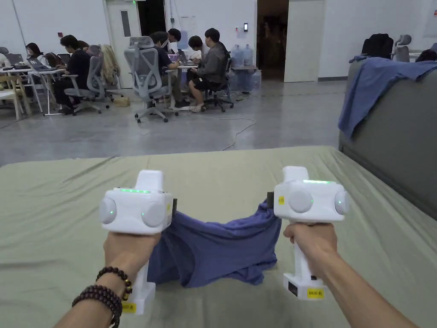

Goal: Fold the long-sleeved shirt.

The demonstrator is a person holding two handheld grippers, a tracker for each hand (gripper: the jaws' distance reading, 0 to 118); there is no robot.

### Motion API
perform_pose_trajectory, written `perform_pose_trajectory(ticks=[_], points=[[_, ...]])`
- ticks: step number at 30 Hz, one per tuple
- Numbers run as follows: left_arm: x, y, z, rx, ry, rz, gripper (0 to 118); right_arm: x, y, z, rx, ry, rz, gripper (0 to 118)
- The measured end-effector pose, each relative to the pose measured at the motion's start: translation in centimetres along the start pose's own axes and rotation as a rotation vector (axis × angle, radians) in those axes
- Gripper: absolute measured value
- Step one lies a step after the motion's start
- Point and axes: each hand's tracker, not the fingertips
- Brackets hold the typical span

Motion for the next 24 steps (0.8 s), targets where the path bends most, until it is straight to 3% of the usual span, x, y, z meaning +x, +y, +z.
perform_pose_trajectory(ticks=[5, 9, 14, 20, 21, 22, 23, 24], points=[[-0.3, -4.5, 3.8, 0.028, -0.040, 0.067, 10, 0.8, -4.5, 4.2, 0.019, 0.038, -0.086, 4], [0.3, -12.6, 10.0, 0.070, 0.003, 0.071, 10, 1.3, -11.8, 9.8, -0.028, 0.050, -0.102, 4], [1.3, -23.0, 14.4, -0.166, -0.032, 0.140, 10, 1.5, -22.1, 14.2, -0.198, 0.004, -0.131, 4], [1.4, -28.1, 13.5, -0.297, -0.053, 0.118, 10, 1.7, -27.6, 12.2, -0.398, -0.050, -0.033, 5], [1.2, -27.9, 13.7, -0.301, -0.051, 0.120, 20, 1.8, -27.4, 12.5, -0.402, -0.060, -0.041, 15], [0.9, -27.5, 14.1, -0.297, -0.048, 0.132, 50, 2.0, -27.0, 13.2, -0.389, -0.059, -0.048, 38], [0.4, -27.0, 14.4, -0.285, -0.059, 0.154, 104, 2.2, -26.6, 14.0, -0.366, -0.042, -0.071, 81], [0.2, -26.6, 15.1, -0.265, -0.074, 0.174, 118, 2.4, -26.2, 14.8, -0.320, -0.037, -0.084, 106]])
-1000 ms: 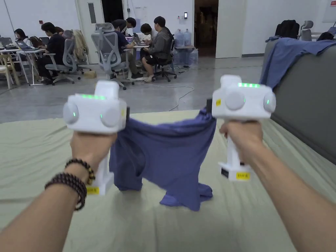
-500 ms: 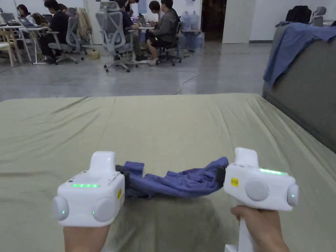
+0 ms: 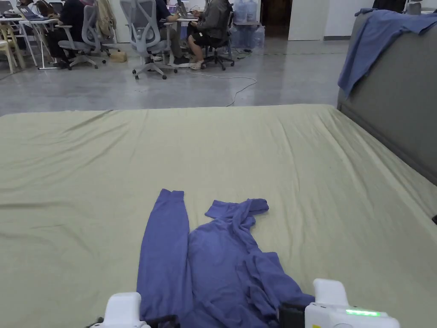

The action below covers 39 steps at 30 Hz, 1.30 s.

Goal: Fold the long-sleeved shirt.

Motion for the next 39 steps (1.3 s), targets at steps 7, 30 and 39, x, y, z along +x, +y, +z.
perform_pose_trajectory(ticks=[7, 30, 39], points=[[1.3, 2.6, 2.4, 0.180, 0.057, -0.033, 0, 0.8, 1.4, 3.1, 0.128, -0.036, 0.003, 0], [10.8, 20.6, -27.2, -0.146, -0.068, -0.376, 97, 3.1, 0.4, 1.7, 0.011, 0.047, -0.066, 0], [12.1, 20.5, -25.5, -0.119, -0.109, -0.423, 0, 4.8, 1.1, 0.1, 0.010, 0.001, -0.041, 38]])
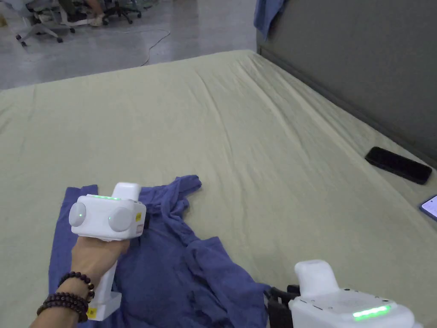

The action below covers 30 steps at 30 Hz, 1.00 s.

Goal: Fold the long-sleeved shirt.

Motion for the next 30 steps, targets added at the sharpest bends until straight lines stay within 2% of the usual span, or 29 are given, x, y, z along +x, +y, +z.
perform_pose_trajectory(ticks=[3, 5, 6, 7, 8, 9, 11, 12, 15, 19, 21, 27, 28, 30], points=[[0.3, 0.2, 3.4, 0.020, -0.011, -0.014, 0, -0.2, 1.1, -3.5, -0.057, 0.012, 0.044, 38], [-0.4, -0.1, 5.0, 0.045, -0.004, -0.011, 0, -0.3, 1.7, -5.8, -0.080, 0.040, 0.037, 37], [-0.7, -0.1, 5.6, 0.045, -0.004, -0.007, 0, -0.2, 1.9, -6.7, -0.099, 0.077, 0.035, 32], [-1.1, -0.2, 6.3, 0.048, -0.005, 0.002, 0, -0.6, 2.2, -8.0, -0.114, 0.126, 0.023, 16], [-1.5, -0.3, 7.0, 0.054, -0.006, 0.012, 0, -0.7, 2.4, -8.4, -0.136, 0.162, 0.040, 9], [-2.1, -0.5, 7.2, 0.059, -0.010, 0.024, 0, -0.7, 2.8, -8.4, -0.139, 0.184, 0.048, 8], [-3.1, -0.8, 8.9, 0.077, -0.013, 0.042, 0, -1.3, 3.5, -6.9, -0.110, 0.135, 0.069, 7], [-3.6, -0.9, 9.9, 0.087, -0.009, 0.045, 0, -1.2, 4.0, -6.0, -0.083, 0.144, 0.077, 7], [-5.6, -0.9, 13.1, 0.159, 0.011, 0.092, 0, -1.2, 6.5, -2.7, 0.018, 0.217, 0.016, 6], [-9.0, 0.0, 19.3, 0.304, 0.026, 0.194, 0, -3.1, 11.5, 2.1, 0.207, 0.195, 0.083, 2], [-10.6, 1.1, 22.6, 0.372, 0.047, 0.216, 0, -4.0, 14.9, 4.2, 0.270, 0.221, 0.124, 2], [-14.3, 8.1, 33.6, 0.631, 0.132, 0.235, 0, -8.7, 29.8, 9.4, 0.474, 0.188, 0.246, 2], [-14.7, 9.7, 35.2, 0.655, 0.153, 0.222, 0, -9.7, 32.4, 10.4, 0.507, 0.185, 0.260, 2], [-14.9, 13.1, 37.7, 0.685, 0.199, 0.220, 0, -11.7, 37.5, 12.5, 0.567, 0.204, 0.238, 2]])
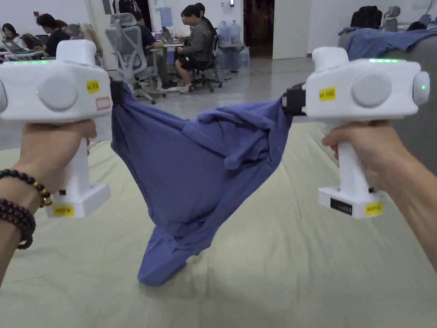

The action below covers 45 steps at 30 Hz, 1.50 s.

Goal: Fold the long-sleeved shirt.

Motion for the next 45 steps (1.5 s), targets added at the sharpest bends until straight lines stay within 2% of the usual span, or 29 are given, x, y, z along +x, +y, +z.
perform_pose_trajectory(ticks=[3, 5, 10, 15, 24, 26, 30, 33, 36, 38, 40, 42, 44, 45], points=[[0.2, 5.3, -0.6, 0.058, 0.070, -0.042, 0, -0.6, 6.7, -2.1, 0.030, -0.011, -0.039, 2], [0.3, 7.6, -0.7, 0.085, 0.107, -0.068, 0, -0.7, 9.5, -3.3, 0.034, -0.040, -0.027, 2], [0.5, 8.4, -1.3, 0.095, 0.102, -0.056, 0, 0.0, 10.3, -4.5, 0.026, -0.058, -0.057, 2], [0.7, 2.7, -3.5, 0.034, 0.090, -0.056, 0, 1.5, 4.3, -6.3, -0.028, -0.035, -0.118, 2], [1.9, -16.2, -7.9, -0.242, 0.055, 0.038, 0, 3.3, -14.3, -12.0, -0.308, 0.033, -0.205, 2], [2.3, -18.6, -8.2, -0.307, 0.053, 0.026, 0, 3.5, -16.8, -13.0, -0.353, 0.025, -0.193, 2], [2.5, -19.5, -6.9, -0.301, 0.042, 0.049, 0, 4.0, -18.1, -12.6, -0.359, 0.027, -0.208, 2], [2.3, -19.0, -4.3, -0.280, 0.049, 0.022, 0, 3.1, -17.7, -9.4, -0.318, 0.058, -0.161, 2], [2.3, -19.9, 0.4, -0.260, 0.023, -0.055, 0, 2.1, -18.3, -4.9, -0.308, 0.119, 0.009, 2], [2.5, -21.9, 4.4, -0.290, 0.001, -0.108, 0, 0.7, -19.9, -0.9, -0.339, 0.132, 0.078, 2], [2.2, -24.4, 7.8, -0.354, -0.018, -0.106, 0, 0.2, -21.9, 2.3, -0.368, 0.159, 0.086, 2], [2.4, -27.4, 10.6, -0.467, -0.036, -0.081, 0, -0.7, -25.1, 5.1, -0.424, 0.190, 0.060, 2], [2.1, -31.0, 12.6, -0.600, -0.073, -0.016, 0, -1.3, -28.9, 6.9, -0.537, 0.215, 0.019, 2], [2.2, -32.6, 13.3, -0.650, -0.088, -0.003, 0, -2.0, -30.9, 7.4, -0.591, 0.219, 0.023, 2]])
